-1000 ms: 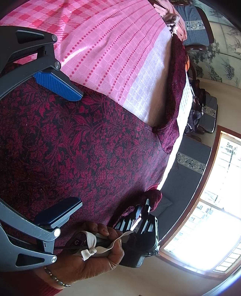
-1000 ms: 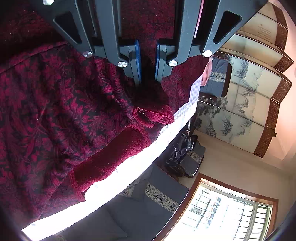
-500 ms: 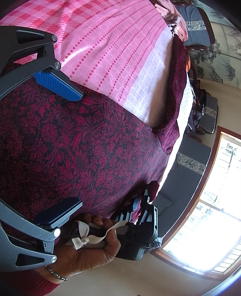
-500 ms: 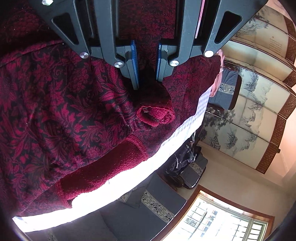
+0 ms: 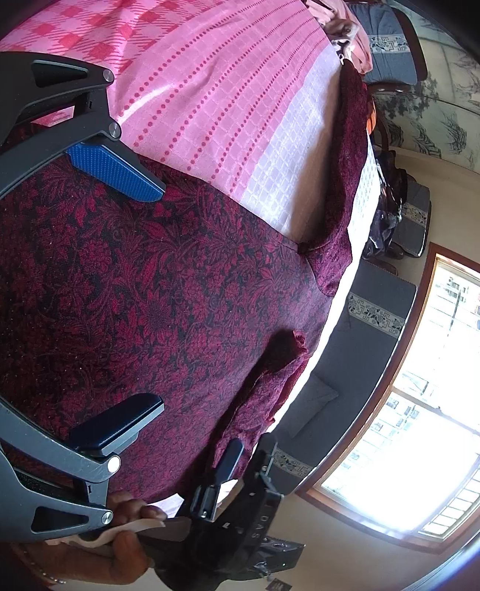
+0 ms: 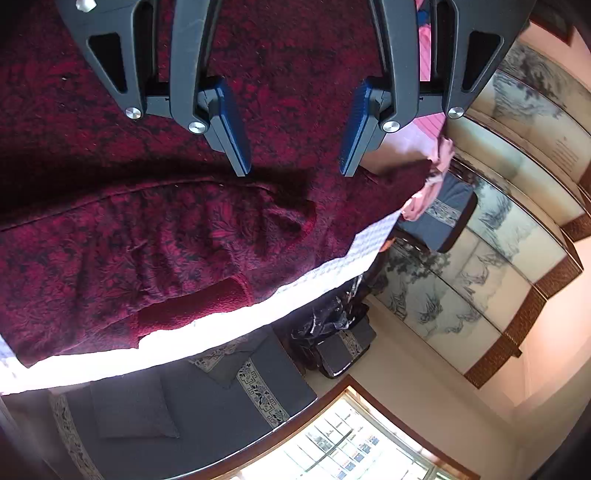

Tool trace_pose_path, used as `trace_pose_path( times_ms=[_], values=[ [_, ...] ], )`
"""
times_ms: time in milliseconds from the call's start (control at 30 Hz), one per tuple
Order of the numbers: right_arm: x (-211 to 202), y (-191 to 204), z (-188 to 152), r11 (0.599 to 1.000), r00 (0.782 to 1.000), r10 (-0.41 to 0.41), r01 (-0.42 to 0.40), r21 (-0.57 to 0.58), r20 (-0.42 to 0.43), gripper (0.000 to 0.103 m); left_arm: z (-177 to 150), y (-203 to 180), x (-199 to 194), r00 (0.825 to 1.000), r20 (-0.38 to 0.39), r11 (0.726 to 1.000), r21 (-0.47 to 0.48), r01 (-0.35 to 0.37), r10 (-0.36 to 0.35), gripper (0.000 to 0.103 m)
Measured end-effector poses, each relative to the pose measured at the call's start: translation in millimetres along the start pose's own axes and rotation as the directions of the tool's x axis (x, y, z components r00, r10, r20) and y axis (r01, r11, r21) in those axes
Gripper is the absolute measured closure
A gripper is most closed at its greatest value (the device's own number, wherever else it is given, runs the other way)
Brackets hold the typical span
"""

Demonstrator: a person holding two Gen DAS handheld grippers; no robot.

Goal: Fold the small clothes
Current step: 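Fold the held sleeve across the sweater body with the right gripper, then release, then grasp the other sleeve with the left gripper and lift it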

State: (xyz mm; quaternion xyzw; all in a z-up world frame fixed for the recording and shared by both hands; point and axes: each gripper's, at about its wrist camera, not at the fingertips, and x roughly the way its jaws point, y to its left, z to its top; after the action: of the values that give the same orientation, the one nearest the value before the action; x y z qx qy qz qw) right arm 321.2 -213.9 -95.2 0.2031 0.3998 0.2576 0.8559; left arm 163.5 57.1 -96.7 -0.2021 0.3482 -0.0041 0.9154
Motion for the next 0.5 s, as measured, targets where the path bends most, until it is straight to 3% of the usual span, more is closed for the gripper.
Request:
trace_pose_path(
  times_ms=[100,233,333,400,500],
  values=[
    [-20,6,-29,0.972,0.982,-0.188,0.185,-0.142,-0.007,0.055,2,4,-5,0.998,0.012,0.998,0.004,0.067,-0.067,0.0],
    [-37,4,-55,0.895,0.932,-0.361,0.355,-0.269,0.029,0.055,27,13,-30,0.996,0.075,0.998,0.005,0.056,-0.056,0.0],
    [-37,-16,-67,0.897,0.926,-0.378,0.365,-0.249,-0.003,0.053,68,31,-48,0.988,0.12,0.996,0.007,0.094,-0.094,0.0],
    [-36,-24,-73,0.907,0.929,-0.37,0.358,-0.222,-0.014,0.053,101,54,-46,0.992,0.083,0.995,-0.015,0.096,-0.095,0.0],
    [-36,-21,-77,0.897,0.927,-0.374,0.366,-0.247,0.019,0.052,142,108,-33,0.994,0.052,0.986,-0.13,0.105,-0.099,0.0]
  ],
)
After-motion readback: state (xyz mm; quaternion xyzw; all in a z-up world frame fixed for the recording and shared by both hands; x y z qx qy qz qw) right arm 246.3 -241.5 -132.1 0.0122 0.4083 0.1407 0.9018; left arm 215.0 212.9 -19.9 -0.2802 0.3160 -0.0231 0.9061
